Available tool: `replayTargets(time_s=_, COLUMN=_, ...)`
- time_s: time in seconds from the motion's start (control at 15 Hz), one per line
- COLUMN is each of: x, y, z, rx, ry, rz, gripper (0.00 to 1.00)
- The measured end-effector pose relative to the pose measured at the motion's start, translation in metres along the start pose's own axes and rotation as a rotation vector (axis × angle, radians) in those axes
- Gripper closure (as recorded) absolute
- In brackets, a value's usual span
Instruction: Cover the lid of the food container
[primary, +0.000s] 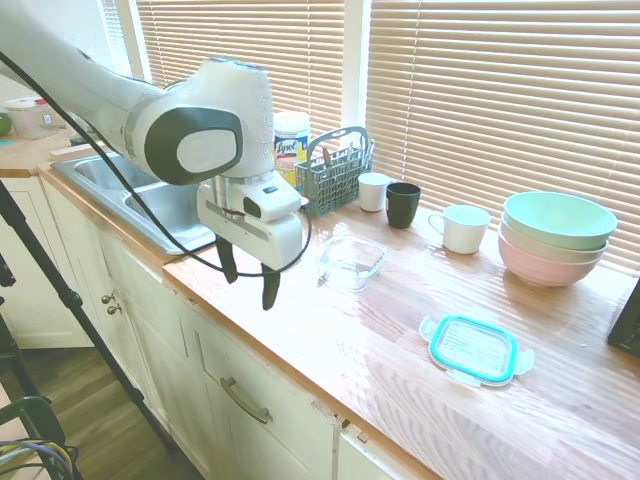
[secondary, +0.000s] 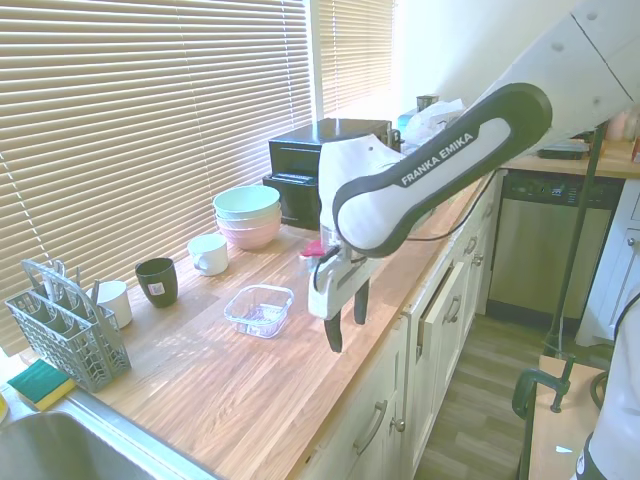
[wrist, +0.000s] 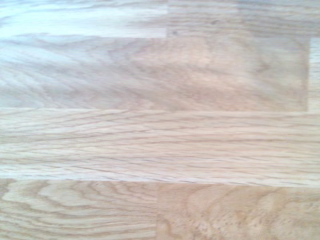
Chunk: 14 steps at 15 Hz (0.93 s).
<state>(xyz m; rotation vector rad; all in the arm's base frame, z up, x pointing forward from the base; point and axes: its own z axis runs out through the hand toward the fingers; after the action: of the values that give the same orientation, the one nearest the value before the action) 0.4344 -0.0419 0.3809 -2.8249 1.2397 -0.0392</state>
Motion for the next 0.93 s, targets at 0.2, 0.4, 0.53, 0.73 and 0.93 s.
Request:
replayTargets(time_s=0.2, x=0.047, y=0.028, z=-0.012, rx=0.020, ry=-0.001, rz=0.010, gripper=0.00)
replayTargets(time_s=0.4, x=0.103, y=0.050, z=-0.031, rx=0.022, ry=-0.014, rz=0.019, gripper=0.00)
replayTargets(time_s=0.53, x=0.141, y=0.064, z=-0.044, rx=0.028, ry=-0.013, rz=0.023, gripper=0.00)
replayTargets(time_s=0.73, x=0.196, y=0.072, z=-0.044, rx=0.019, ry=0.003, rz=0.011, gripper=0.00)
replayTargets(time_s=0.93, x=0.244, y=0.074, z=-0.031, rx=0.013, ry=-0.011, rz=0.009, gripper=0.00)
